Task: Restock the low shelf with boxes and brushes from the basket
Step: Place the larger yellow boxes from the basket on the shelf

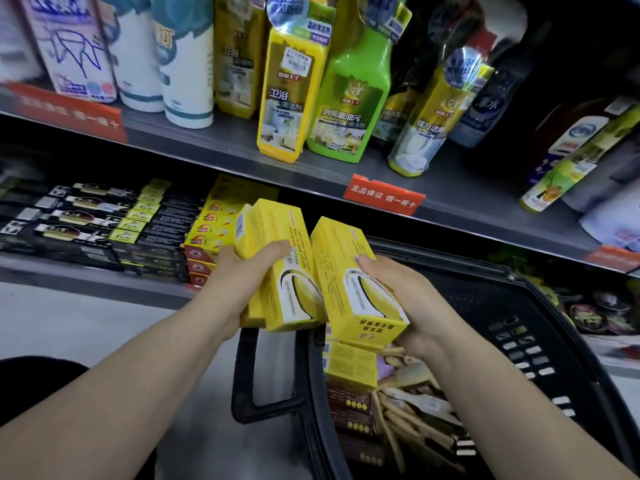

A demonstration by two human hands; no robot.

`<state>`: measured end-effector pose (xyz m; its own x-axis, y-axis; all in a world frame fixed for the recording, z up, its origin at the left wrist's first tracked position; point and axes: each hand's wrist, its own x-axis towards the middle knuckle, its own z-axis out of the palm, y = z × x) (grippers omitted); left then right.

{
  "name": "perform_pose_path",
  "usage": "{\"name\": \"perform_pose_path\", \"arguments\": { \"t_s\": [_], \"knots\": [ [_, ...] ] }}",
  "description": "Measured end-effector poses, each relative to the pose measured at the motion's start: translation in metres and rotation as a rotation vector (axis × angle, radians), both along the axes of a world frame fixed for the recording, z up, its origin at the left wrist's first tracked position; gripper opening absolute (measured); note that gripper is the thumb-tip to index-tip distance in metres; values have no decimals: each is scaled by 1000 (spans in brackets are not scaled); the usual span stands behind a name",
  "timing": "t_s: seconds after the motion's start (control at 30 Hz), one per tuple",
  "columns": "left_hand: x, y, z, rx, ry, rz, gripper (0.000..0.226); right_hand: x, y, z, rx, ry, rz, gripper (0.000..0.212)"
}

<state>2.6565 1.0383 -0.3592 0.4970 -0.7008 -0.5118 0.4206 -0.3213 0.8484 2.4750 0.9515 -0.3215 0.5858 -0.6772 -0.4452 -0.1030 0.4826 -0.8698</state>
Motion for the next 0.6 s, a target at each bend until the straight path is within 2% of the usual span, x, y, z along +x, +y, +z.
{"name": "perform_pose_path", "arguments": {
  "t_s": [0.07,0.13,0.27,0.37,0.47,0.53,0.6],
  "knots": [
    [-5,-1,-1,-7,-25,-13,77,-2,-7,6,-37,26,6,39],
    [-9,0,-2,-8,-23,-16,75,-6,-12,12,-110,79,48,31],
    [-22,3,-3,-6,2,-70,72,-10,-24,23,-308,285,160,21],
    [-33,10,-7,18,56,-134,69,-10,-37,29,-373,405,186,16],
    [-36,3,-7,63,135,-193,54,-2,-51,31,-346,478,222,12],
    [-23,-4,-6,117,78,-166,44,16,-64,24,-259,486,221,22],
    [-3,-4,-5,96,27,-22,54,44,-77,10,-162,492,222,24]
  ]
}}
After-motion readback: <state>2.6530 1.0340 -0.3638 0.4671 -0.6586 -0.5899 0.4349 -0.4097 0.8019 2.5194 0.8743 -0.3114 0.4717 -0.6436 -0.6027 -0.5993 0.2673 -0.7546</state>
